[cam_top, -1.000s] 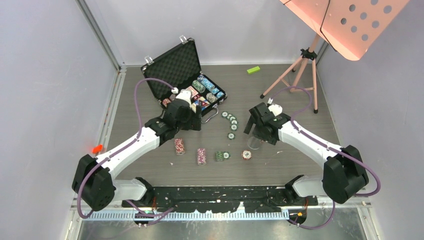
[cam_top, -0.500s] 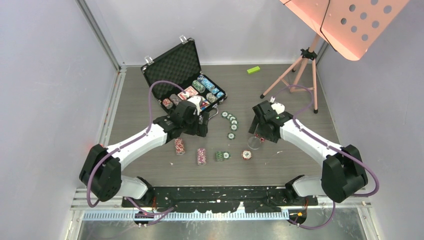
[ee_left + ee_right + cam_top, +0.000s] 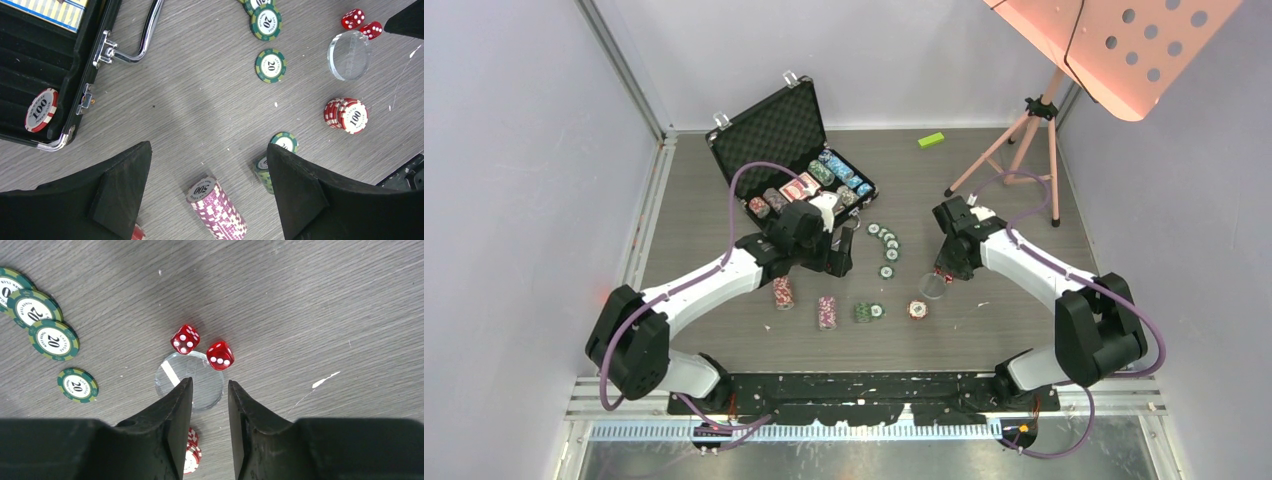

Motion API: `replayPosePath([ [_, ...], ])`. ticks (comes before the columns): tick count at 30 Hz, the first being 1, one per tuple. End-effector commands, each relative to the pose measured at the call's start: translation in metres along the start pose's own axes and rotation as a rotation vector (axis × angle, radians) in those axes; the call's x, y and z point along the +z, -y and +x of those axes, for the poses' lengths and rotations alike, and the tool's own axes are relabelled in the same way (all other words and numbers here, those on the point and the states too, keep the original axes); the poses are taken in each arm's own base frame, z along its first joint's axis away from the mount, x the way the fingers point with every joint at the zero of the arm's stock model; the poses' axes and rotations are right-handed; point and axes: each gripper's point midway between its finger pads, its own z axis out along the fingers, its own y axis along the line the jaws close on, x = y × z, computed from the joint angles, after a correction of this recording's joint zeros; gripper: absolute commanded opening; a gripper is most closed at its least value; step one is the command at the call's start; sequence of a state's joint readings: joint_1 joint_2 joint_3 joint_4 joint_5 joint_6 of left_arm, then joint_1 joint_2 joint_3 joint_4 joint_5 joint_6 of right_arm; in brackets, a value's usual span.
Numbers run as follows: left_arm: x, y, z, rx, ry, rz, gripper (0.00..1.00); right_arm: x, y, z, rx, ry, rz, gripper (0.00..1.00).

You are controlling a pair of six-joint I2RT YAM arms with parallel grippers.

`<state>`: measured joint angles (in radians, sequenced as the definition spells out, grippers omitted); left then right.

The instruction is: Pack up texas hold em set

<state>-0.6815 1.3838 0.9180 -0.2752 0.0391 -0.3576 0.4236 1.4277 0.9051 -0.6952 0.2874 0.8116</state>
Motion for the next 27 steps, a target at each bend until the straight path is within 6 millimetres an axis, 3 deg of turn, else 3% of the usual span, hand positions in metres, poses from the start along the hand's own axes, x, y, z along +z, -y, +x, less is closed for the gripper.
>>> replayPosePath([
  [1,-0.005,0.010,-0.029,0.013,0.102,0.029,0.87,0.001,-0.003,-0.003,0.015,0.008,-0.024,0.37],
  [14,-0.012,0.003,-0.019,0.001,0.110,0.007,0.85,0.023,0.011,0.004,0.039,-0.025,0.008,0.36],
  [27,-0.018,0.004,-0.023,0.013,0.123,0.011,0.84,0.033,0.003,0.001,0.037,-0.033,-0.009,0.36],
])
